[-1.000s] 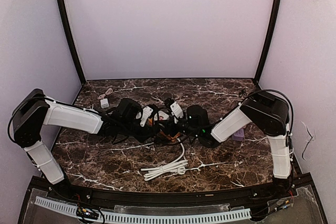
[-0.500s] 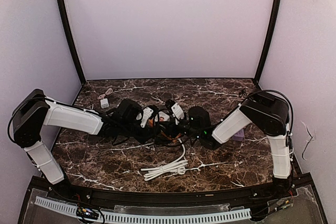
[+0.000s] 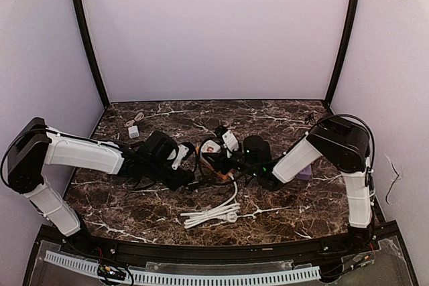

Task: Pull the plug off the socket

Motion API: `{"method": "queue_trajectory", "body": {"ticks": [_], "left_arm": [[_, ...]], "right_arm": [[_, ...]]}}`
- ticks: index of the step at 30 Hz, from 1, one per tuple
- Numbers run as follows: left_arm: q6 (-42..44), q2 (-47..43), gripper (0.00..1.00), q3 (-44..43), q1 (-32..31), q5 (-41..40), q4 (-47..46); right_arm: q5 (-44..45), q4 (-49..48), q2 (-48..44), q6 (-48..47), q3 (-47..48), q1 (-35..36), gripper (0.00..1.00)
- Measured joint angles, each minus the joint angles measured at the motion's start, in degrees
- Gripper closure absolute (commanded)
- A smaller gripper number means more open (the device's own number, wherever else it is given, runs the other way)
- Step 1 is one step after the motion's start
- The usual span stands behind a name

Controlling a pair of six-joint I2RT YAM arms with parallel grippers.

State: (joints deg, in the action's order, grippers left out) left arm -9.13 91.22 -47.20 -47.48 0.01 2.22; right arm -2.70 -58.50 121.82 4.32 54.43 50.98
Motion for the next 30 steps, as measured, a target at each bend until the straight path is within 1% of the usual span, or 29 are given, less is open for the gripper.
{"method": "queue_trajectory", "body": {"ticks": [2, 5, 8, 10, 14, 16, 18, 24, 30], "left_arm": [[-0.3, -0.4, 0.99, 0.3, 0.0, -0.3, 3.0], [-0.5, -0.5, 0.99, 0.3, 0.1, -0.7, 4.3], [-0.6, -0.6, 0.99, 0.3, 0.1, -0.9, 4.7], [-0.7, -1.0, 0.99, 0.3, 0.1, -1.0, 5.1], [-0.8, -2.1, 0.99, 0.3, 0.1, -1.8, 6.6], [-0.8, -2.8, 0.99, 0.3, 0.1, -2.6, 7.1], [-0.7, -3.2, 0.99, 0.2, 0.2, -3.3, 7.8], [-0.7, -3.2, 0.99, -2.3, 1.5, -5.5, 9.1], [-0.7, -4.2, 0.99, -4.5, 3.9, -7.1, 9.3]], "right_arm": [[1.5, -0.2, 0.0, -0.2, -0.1, -1.1, 0.72], [2.8, -0.3, 0.0, -0.5, -0.2, -1.9, 0.71], [3.2, -0.3, 0.0, -0.7, -0.2, -1.9, 0.65], [3.2, -0.3, 0.0, -0.7, -0.2, -1.9, 0.58], [3.2, -0.3, 0.0, -0.7, -0.2, -1.9, 0.37], [3.2, -0.1, -0.1, -0.7, -0.2, -1.9, 0.30], [3.5, 0.4, -0.3, -0.8, -0.1, -1.9, 0.25], [4.0, 6.0, -0.3, -0.7, -0.2, -2.2, 0.11], [4.0, 8.8, -1.6, -0.8, -0.2, -2.2, 0.02]]}}
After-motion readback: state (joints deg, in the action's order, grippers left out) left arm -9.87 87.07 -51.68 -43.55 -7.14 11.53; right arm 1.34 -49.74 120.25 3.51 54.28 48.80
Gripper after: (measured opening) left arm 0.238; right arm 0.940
